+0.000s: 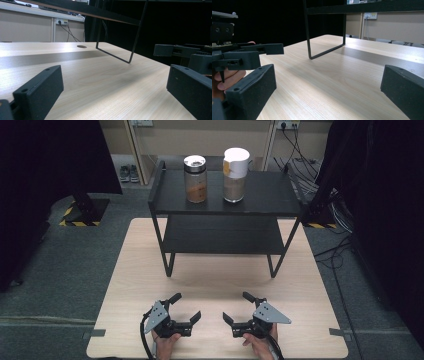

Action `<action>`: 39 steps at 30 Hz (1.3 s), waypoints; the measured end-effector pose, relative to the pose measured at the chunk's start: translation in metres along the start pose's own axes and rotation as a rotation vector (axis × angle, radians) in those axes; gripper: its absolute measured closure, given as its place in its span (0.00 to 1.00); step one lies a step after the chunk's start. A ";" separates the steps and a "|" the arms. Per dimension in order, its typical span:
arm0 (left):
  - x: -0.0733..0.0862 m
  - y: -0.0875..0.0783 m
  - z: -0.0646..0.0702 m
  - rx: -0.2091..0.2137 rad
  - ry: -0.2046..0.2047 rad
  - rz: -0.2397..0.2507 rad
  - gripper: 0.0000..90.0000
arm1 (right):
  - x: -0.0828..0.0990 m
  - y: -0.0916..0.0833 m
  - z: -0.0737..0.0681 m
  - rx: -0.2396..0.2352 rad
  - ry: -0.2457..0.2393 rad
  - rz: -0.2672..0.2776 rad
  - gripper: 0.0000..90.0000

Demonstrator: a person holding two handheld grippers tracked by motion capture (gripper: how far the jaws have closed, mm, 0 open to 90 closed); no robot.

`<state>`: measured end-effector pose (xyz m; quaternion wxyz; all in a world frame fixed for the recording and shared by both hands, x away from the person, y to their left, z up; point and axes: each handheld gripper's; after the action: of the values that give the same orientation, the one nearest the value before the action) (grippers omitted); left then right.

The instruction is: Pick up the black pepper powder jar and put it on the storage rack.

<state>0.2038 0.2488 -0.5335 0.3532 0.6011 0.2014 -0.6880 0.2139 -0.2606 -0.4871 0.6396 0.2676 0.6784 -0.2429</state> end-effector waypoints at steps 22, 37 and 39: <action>-0.001 0.001 0.000 0.000 0.000 -0.007 0.00 | -0.001 -0.003 -0.001 0.024 -0.001 0.017 0.01; -0.001 0.001 0.000 0.001 -0.002 -0.006 0.00 | -0.001 -0.003 -0.001 0.026 -0.002 0.016 0.01; 0.000 0.001 0.000 0.001 -0.003 -0.006 0.00 | -0.001 -0.003 -0.001 0.025 0.000 0.017 0.01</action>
<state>0.2046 0.2486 -0.5330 0.3512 0.5998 0.2022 -0.6899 0.2113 -0.2625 -0.4862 0.6383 0.2812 0.6730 -0.2462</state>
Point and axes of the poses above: each handheld gripper's, and its own axes: y roughly forward along the jaws, x roughly out of its underside, z roughly to its right, and after that the axes turned 9 degrees about z, right-handed
